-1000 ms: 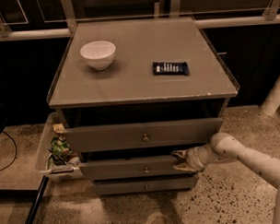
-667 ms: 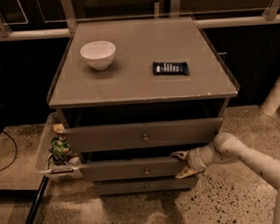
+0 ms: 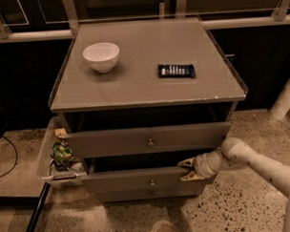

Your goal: Open middle drawer

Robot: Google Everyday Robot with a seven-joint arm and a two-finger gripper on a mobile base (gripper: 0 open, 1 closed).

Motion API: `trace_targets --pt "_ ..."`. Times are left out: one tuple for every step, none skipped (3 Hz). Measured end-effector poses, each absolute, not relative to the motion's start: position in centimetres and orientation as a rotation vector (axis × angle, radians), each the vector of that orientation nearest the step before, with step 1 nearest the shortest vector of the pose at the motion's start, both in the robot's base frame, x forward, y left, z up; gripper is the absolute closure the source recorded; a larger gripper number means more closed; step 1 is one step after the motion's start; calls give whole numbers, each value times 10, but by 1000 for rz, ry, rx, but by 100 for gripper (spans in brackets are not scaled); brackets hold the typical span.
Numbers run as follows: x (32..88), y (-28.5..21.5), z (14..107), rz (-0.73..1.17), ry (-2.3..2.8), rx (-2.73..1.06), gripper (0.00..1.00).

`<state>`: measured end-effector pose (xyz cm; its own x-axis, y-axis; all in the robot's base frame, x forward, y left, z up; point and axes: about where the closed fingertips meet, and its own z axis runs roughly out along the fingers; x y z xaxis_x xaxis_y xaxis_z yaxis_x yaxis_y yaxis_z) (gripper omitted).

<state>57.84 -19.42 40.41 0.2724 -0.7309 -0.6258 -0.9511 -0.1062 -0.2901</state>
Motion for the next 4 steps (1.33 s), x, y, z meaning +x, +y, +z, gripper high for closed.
trace_targets --pt "562 -196 408 454 1512 -1905 100" --pt "562 -196 408 454 1512 -1905 82" --pt "562 -196 408 454 1512 -1905 58" --pt "558 -200 404 496 1519 -1885 35"
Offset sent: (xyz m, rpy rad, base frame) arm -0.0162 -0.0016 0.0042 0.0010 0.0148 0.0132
